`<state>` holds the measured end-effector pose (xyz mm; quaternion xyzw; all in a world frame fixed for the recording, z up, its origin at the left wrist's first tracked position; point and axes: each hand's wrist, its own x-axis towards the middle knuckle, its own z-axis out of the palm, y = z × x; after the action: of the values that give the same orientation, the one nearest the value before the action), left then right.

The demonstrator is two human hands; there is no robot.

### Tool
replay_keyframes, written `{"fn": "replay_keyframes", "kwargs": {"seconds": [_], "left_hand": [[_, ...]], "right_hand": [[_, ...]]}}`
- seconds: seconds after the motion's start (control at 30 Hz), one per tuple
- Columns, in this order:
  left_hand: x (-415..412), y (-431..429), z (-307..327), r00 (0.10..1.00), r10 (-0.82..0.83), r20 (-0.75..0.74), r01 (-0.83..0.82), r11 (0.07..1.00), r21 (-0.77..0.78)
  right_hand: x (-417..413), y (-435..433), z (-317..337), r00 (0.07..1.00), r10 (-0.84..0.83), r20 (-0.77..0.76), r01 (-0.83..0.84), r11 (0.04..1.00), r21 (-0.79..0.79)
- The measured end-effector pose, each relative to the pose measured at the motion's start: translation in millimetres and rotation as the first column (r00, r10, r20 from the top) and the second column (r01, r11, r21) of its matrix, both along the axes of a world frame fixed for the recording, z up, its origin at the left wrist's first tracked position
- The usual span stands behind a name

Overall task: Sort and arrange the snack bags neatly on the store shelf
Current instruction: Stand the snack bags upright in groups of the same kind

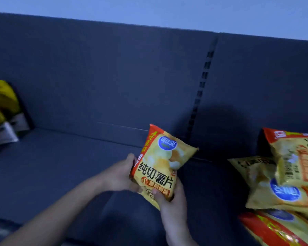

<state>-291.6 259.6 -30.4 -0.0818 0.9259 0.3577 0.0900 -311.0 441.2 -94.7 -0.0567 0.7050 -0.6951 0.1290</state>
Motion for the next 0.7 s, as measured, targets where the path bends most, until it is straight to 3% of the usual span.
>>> {"fn": "replay_keyframes", "kwargs": {"seconds": [0.23,0.5,0.7], "left_hand": [[79,-76,-22,0.969,0.23,-0.088,-0.178,0.902,0.393],[110,-208,-47,0.933,0.305,-0.192,-0.216,0.9,0.379],[103,-289,-65,0.888,0.327,-0.323,-0.246,0.932,0.268]], "right_hand": [[21,-79,-3,0.971,0.229,-0.075,-0.231,0.973,-0.017],[39,-211,-11,0.943,0.275,-0.186,-0.28,0.96,-0.004],[38,-299,-11,0.937,0.242,-0.251,-0.243,0.97,0.026]]}}
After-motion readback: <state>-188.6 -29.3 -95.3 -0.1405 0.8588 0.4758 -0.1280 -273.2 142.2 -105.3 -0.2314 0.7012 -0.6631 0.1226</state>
